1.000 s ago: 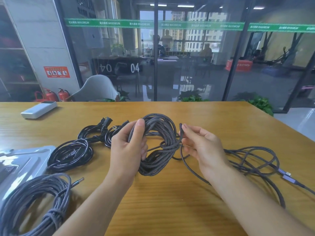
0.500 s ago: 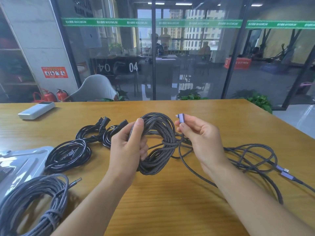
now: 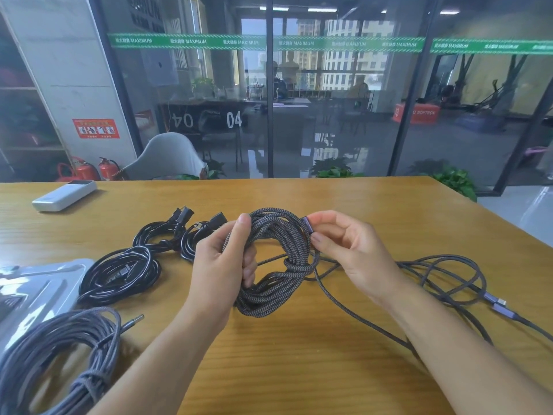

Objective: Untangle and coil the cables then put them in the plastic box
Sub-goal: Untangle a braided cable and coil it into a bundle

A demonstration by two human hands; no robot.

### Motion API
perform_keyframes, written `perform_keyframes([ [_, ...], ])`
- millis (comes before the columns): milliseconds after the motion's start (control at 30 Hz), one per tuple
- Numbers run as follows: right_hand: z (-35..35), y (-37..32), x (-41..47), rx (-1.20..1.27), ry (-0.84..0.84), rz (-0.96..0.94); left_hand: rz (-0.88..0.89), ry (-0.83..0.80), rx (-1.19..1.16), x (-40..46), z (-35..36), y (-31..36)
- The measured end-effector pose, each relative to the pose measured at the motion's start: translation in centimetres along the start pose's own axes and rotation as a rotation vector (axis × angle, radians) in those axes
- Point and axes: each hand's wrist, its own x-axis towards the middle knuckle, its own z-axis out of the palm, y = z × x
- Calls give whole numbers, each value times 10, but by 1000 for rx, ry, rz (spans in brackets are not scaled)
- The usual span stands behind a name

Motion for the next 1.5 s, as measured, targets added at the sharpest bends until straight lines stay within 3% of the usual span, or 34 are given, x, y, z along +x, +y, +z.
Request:
perform_keyframes([
  [233,8,0,-2,-227,63,-61,32,3,64,0,-1,-2],
  [467,15,8,-1,-204,87,-11,56,-22,128,-1,1,-1],
  [633,25,5,-4,-647,249,-204,76,0,163,-3,8,-1],
  [767,34,0,-7,-752,377,-343,40,42,136,0,7,-4],
  [833,34,-3,-8,-714,359,-366,41,61,123,1,3,-4],
  [967,21,-7,-3,-311,172,-109,34,53,91,0,-3,-4],
  [1067,15,-4,-1,-139,123,-25,20,36,66,1,-3,-7],
  [1300,9,0,1,-23,266,14,15,24,23,2,-2,-3],
  [1500,8,2,-1,-49,138,49,-14,-22,17,0,-2,-3],
])
